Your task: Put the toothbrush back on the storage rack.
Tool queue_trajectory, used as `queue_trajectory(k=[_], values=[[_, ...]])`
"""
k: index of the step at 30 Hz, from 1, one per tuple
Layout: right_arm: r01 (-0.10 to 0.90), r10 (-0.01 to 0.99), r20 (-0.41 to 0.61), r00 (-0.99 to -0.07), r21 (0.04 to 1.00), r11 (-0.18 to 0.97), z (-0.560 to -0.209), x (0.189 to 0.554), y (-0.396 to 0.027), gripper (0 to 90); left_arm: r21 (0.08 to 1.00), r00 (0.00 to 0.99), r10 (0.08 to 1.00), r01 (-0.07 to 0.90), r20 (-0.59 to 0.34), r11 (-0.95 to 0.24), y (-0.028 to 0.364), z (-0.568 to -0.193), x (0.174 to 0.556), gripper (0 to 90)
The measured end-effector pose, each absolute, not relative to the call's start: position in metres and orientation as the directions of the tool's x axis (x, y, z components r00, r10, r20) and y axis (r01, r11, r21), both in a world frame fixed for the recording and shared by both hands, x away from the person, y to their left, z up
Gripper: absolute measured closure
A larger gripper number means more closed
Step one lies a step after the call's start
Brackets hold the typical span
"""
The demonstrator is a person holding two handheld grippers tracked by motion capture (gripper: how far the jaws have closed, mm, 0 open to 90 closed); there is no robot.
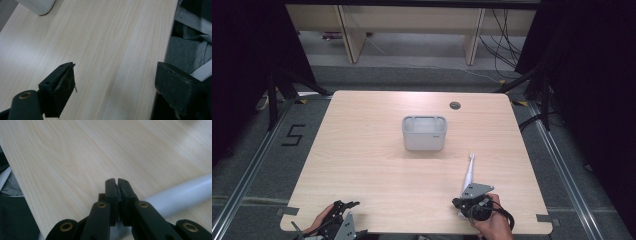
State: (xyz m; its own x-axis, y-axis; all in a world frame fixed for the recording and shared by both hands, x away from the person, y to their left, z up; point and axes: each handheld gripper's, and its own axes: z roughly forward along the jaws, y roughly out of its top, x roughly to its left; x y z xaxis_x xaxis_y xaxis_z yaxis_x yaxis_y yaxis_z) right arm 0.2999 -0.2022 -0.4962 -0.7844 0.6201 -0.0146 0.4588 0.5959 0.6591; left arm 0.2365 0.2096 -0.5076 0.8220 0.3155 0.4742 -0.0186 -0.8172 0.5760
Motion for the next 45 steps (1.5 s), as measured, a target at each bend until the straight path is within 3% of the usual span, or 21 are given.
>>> queue_trajectory(k=[45], values=[[0.523,0.665,0.003,-0.747,0.621,0.584,-0.494,0.299,-0.241,86.6,0.572,0.830,0.307,-0.018,0.466,-0.820,0.210,-0.506,0.236,16.0]])
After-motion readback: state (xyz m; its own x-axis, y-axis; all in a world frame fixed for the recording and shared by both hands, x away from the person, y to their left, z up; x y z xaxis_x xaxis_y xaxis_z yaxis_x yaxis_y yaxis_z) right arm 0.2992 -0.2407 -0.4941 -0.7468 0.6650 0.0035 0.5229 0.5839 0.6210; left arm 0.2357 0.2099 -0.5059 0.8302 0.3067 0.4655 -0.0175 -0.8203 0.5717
